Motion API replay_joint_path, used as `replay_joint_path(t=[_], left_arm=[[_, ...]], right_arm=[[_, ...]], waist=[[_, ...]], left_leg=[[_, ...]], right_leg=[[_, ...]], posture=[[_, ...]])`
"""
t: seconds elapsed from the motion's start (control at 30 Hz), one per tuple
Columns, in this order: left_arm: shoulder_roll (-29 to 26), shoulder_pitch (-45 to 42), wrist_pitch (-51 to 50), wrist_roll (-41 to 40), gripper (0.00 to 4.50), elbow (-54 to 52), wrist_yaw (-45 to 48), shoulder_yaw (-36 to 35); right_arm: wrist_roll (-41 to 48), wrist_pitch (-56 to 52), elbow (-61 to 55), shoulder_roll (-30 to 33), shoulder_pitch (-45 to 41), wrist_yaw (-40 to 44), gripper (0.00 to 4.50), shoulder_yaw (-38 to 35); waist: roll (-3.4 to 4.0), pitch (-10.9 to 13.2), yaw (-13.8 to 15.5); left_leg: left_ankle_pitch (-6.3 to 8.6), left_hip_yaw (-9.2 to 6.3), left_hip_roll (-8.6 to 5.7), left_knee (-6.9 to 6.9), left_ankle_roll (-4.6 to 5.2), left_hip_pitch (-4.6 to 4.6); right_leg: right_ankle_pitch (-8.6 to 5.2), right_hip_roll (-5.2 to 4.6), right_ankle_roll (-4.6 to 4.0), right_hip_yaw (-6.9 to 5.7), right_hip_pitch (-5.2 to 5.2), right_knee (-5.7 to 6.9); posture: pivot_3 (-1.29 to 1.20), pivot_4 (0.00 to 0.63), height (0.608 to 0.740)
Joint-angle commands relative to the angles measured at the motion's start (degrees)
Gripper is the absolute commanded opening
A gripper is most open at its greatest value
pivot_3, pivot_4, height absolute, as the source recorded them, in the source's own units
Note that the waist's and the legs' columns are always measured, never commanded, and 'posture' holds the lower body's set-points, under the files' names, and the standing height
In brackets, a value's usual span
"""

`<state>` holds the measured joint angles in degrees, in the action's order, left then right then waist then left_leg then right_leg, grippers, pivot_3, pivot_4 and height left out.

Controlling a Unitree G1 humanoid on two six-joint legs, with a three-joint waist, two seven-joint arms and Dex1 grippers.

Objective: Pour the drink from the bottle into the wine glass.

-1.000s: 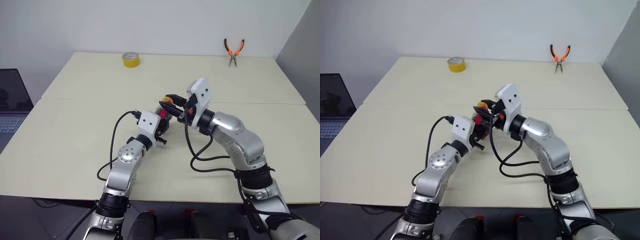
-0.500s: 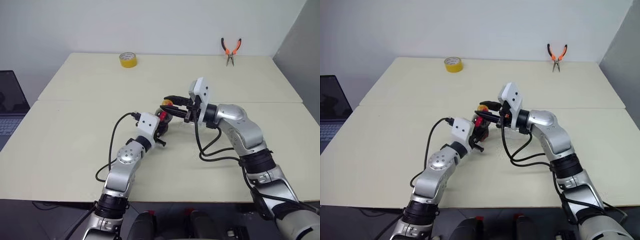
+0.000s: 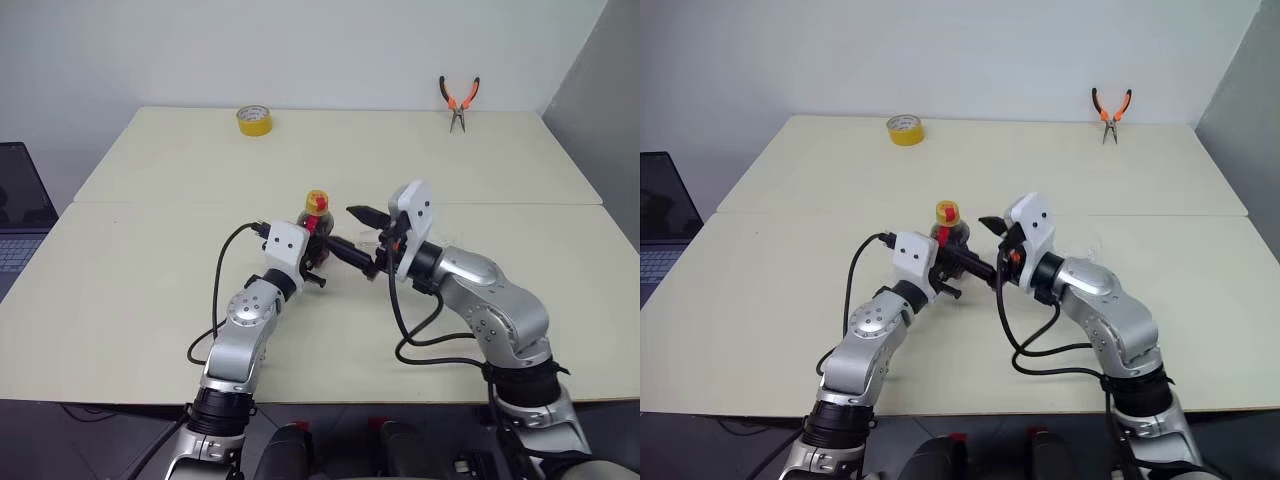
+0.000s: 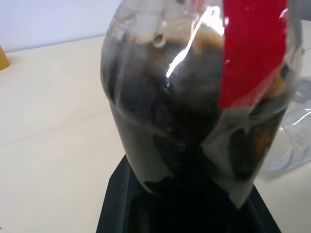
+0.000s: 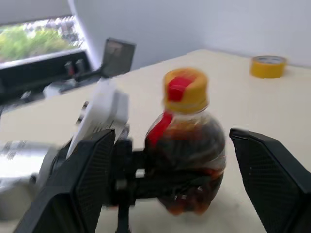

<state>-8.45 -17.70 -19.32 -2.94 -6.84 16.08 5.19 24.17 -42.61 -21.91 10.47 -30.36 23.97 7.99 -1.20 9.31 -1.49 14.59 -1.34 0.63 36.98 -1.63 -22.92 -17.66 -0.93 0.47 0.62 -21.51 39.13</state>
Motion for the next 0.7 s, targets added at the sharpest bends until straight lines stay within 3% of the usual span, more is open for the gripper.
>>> replay_joint_path(t=[0.03,0.2,0.6,0.7], left_arm=[[0.6,-1.7,2.3,0.3,0.74,-2.3,-0.9,0.0],[1.2,-1.9,3.0,0.9,0.74,-1.6,-1.6,0.8],[1.9,-1.8,3.4,1.6,0.72,-1.3,-2.6,1.2],[2.1,-1.6,3.3,1.7,0.69,-1.3,-2.7,1.1]], right_arm=[[-2.7,-2.2,-2.5,-4.6,-3.0,-8.5,4.03,0.4],[-6.4,-3.1,-0.6,-11.9,-5.6,-15.6,4.03,2.7],[-9.9,-1.5,1.9,-13.6,-6.6,-17.5,4.03,2.9],[-9.7,-0.9,1.9,-14.0,-6.4,-17.8,3.44,1.8]], waist=[[0.0,0.0,0.0],[0.0,0.0,0.0],[0.0,0.0,0.0],[0.0,0.0,0.0]], left_leg=[[0.0,0.0,-0.01,0.0,0.0,0.0],[-0.01,0.05,-0.01,-0.01,-0.02,-0.07],[0.0,0.05,-0.02,-0.01,0.0,-0.06],[0.0,0.05,-0.02,-0.01,0.0,-0.06]], right_leg=[[0.0,-0.01,0.0,0.01,0.01,-0.02],[0.0,-0.01,0.0,0.05,-0.1,-0.03],[0.0,-0.02,0.0,0.04,-0.09,-0.02],[0.0,-0.02,0.0,0.04,-0.09,-0.03]], posture=[[0.0,0.15,0.74],[0.0,0.15,0.74],[0.0,0.15,0.74],[0.0,0.15,0.74]])
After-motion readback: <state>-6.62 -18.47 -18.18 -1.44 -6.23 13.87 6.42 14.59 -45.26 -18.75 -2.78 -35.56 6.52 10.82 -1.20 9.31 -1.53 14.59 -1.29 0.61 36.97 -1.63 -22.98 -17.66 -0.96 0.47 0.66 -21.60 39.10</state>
